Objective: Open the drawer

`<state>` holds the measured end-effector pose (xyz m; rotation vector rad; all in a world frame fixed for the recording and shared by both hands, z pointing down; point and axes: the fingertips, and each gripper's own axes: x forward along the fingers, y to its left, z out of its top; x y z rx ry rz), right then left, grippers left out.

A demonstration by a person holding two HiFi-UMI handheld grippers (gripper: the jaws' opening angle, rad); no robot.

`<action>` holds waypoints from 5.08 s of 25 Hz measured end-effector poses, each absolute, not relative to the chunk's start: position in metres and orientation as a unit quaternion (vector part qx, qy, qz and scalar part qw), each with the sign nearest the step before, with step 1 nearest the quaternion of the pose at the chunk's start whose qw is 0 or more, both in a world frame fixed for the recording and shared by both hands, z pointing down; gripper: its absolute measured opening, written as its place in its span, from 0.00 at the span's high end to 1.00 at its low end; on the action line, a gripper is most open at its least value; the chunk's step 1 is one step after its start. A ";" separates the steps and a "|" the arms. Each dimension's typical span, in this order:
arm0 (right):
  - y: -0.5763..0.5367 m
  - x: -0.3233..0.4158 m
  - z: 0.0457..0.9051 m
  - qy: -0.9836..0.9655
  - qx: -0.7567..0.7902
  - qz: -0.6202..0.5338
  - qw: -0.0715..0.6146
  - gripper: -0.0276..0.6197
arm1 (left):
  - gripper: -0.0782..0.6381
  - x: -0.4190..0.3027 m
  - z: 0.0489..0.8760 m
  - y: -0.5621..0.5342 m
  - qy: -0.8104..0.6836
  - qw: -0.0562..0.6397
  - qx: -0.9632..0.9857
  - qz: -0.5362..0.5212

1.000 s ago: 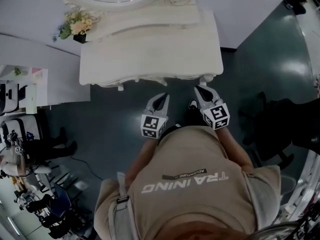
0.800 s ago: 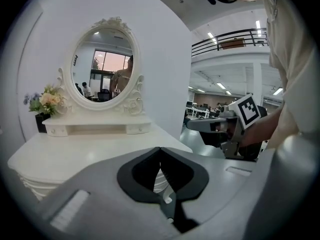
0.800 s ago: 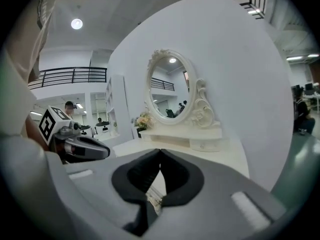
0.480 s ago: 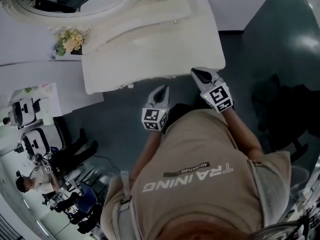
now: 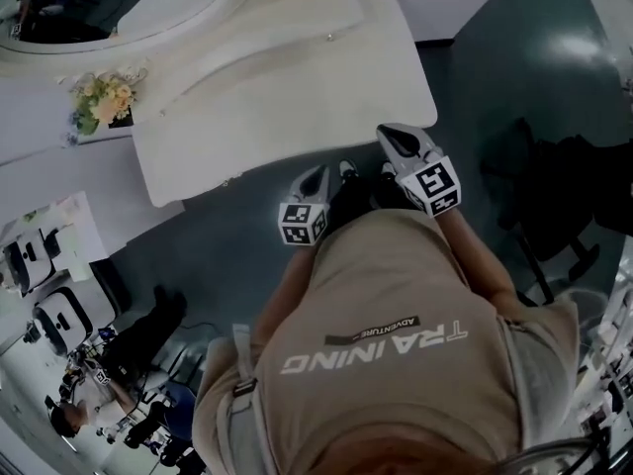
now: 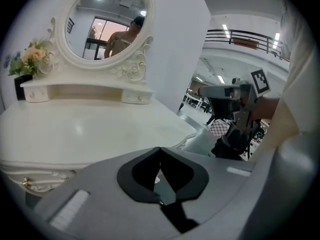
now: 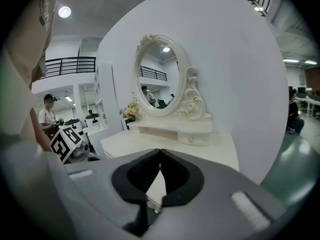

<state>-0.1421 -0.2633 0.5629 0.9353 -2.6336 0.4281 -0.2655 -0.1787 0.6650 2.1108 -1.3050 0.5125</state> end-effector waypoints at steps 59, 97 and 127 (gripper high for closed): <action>-0.316 -0.074 0.571 -0.925 0.303 0.169 0.155 0.95 | 0.70 -0.229 0.846 -0.236 -0.482 0.450 0.690 0.299; -0.265 -0.042 0.597 -0.929 0.286 0.191 0.140 0.95 | 0.71 -0.218 0.851 -0.222 -0.496 0.449 0.660 0.341; -0.187 -0.099 0.578 -0.910 0.327 0.185 0.176 0.95 | 0.71 -0.219 0.845 -0.118 -0.423 0.451 0.699 0.359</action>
